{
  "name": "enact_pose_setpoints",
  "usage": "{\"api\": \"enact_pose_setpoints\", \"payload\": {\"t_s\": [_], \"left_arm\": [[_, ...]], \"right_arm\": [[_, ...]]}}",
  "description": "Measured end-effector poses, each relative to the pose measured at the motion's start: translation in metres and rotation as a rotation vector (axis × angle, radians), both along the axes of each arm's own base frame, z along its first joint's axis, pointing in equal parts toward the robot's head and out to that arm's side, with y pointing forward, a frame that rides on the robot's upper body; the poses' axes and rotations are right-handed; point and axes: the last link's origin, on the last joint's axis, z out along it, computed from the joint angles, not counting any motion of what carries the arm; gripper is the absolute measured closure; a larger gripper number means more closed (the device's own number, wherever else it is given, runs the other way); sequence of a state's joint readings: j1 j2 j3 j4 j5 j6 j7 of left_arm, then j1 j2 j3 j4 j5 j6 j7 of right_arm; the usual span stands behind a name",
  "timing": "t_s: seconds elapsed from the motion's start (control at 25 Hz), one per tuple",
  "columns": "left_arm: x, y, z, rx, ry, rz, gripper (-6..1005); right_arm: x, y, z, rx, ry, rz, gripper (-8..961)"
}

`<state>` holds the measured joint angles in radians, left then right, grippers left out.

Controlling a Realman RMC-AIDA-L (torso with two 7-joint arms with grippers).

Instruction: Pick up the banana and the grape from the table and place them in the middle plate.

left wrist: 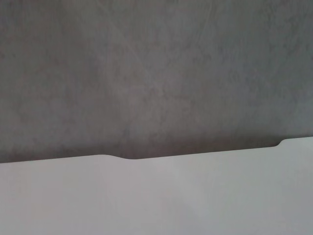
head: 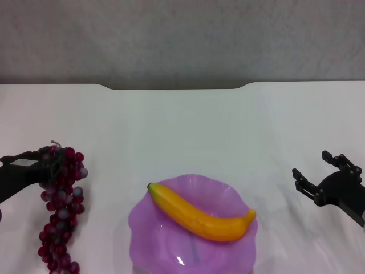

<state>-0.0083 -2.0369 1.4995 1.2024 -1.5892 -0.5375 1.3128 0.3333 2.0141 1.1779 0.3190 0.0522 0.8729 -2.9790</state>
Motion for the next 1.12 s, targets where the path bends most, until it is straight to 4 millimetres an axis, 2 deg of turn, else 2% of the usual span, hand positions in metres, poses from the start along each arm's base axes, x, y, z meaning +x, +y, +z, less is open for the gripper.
{"api": "enact_pose_setpoints", "payload": {"t_s": [0.16,0.36,0.76,1.12], "left_arm": [[0.001,0.0,0.0,0.0,0.0,-0.004,682],[0.012,0.0,0.005,-0.006,-0.008,-0.046,688],[0.028,0.0,0.021,-0.036,0.007,-0.083,703],[0.051,-0.002,0.049,-0.099,0.021,-0.12,714]], "right_arm": [[0.0,0.0,0.0,0.0,0.0,0.0,134],[0.0,0.0,0.0,0.0,0.0,0.0,134],[-0.001,0.001,0.0,0.0,0.0,0.001,135],[-0.001,0.001,0.0,0.0,-0.001,0.001,135]]}}
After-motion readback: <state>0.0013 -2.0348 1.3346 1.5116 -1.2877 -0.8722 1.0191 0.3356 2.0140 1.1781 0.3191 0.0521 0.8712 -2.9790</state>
